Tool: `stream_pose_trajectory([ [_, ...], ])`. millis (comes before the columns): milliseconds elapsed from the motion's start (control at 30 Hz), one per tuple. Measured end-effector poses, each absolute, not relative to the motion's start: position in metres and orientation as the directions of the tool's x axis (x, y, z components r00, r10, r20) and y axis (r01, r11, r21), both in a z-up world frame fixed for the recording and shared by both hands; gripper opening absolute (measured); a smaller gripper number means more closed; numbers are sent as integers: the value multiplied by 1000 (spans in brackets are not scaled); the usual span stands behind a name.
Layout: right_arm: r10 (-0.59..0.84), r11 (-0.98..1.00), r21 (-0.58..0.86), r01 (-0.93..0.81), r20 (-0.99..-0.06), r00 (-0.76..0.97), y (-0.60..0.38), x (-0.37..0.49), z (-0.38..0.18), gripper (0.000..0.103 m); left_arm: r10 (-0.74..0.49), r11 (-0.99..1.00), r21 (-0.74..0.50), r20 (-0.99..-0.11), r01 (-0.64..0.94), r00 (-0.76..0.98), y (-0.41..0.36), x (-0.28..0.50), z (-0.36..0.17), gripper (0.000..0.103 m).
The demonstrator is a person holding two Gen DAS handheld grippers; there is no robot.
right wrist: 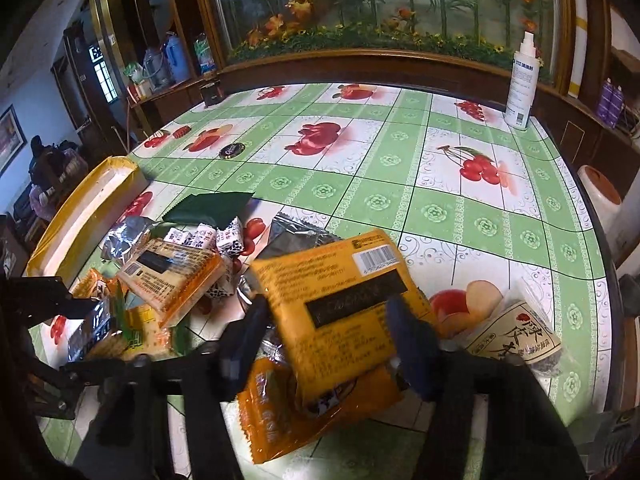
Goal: Organize snacks
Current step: 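Grasp the green-ended cracker pack with left gripper while right grasps yellow biscuit bag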
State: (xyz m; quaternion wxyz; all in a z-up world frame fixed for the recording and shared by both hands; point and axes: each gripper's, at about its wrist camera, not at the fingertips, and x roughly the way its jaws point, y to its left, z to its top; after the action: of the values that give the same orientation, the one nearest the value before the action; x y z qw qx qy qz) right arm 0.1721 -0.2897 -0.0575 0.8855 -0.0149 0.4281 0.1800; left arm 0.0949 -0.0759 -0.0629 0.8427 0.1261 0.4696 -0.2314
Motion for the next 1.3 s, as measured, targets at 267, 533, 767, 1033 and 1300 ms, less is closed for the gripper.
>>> stream_pose_trajectory([
  [267, 250, 929, 18, -371, -768, 589, -279, 180, -52, 84, -291, 855, -29, -853, 517, 433, -77, 89, -62, 46],
  [533, 337, 887, 107, -450, -815, 471, -287, 209, -68, 93, -319, 866, -84, -851, 492, 417, -72, 91, -61, 46],
  [767, 365, 892, 144, -428, -789, 494, -292, 186, -55, 51, -320, 876, -92, -845, 473, 429, -72, 87, -62, 45],
  [1033, 187, 894, -85, -441, -822, 537, -265, 187, -65, 92, -318, 878, -96, -849, 469, 422, -72, 81, -61, 45],
  [1300, 333, 847, 138, -514, -890, 310, -274, 226, -83, 102, -327, 877, -110, -851, 468, 412, -72, 79, -60, 45],
])
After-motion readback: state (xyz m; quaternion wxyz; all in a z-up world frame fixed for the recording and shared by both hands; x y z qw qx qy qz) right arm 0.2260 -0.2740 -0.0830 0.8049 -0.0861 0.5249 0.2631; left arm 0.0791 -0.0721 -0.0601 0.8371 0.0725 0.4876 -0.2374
